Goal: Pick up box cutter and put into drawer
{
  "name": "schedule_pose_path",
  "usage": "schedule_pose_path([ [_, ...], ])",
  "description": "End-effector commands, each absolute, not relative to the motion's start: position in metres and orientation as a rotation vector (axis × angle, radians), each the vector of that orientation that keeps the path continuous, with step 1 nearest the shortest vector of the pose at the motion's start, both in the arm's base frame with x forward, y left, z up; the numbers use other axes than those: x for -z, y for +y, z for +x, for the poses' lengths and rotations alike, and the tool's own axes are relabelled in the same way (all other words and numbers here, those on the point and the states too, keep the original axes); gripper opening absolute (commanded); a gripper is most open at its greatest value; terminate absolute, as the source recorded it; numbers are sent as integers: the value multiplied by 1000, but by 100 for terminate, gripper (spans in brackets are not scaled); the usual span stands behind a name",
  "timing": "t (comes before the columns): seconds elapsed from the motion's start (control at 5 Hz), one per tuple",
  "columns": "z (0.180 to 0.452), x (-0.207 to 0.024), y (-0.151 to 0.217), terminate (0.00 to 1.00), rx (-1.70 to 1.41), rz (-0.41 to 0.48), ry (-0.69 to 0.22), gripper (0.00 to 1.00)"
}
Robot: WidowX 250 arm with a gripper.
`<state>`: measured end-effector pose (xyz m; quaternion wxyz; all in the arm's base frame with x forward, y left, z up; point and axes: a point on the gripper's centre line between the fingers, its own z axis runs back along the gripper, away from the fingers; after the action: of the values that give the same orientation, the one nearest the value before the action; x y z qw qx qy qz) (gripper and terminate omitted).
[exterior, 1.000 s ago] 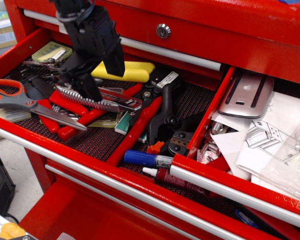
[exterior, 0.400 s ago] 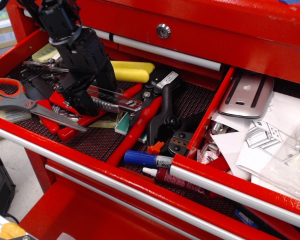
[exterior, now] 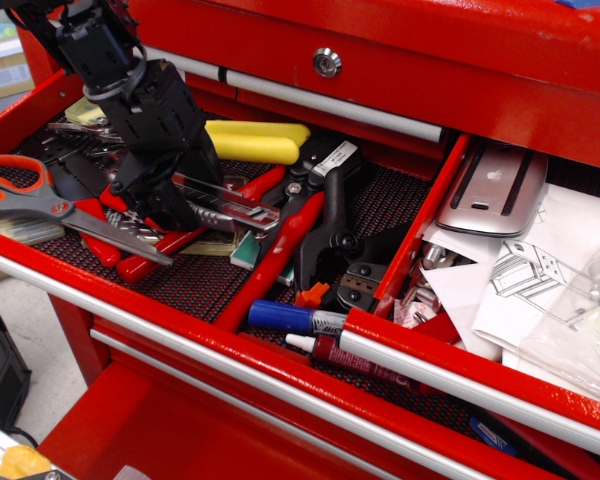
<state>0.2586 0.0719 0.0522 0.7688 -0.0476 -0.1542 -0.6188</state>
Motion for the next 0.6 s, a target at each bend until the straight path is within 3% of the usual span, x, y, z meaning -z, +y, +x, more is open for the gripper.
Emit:
schedule_pose_path([
  [0.0,252,-55,53,0,1252,-196,-278,0],
  [0.2,254,-104,33,0,1231,-168,-224,0],
  [0.4,256,-153,-18,0,1017,-133,-170,0],
])
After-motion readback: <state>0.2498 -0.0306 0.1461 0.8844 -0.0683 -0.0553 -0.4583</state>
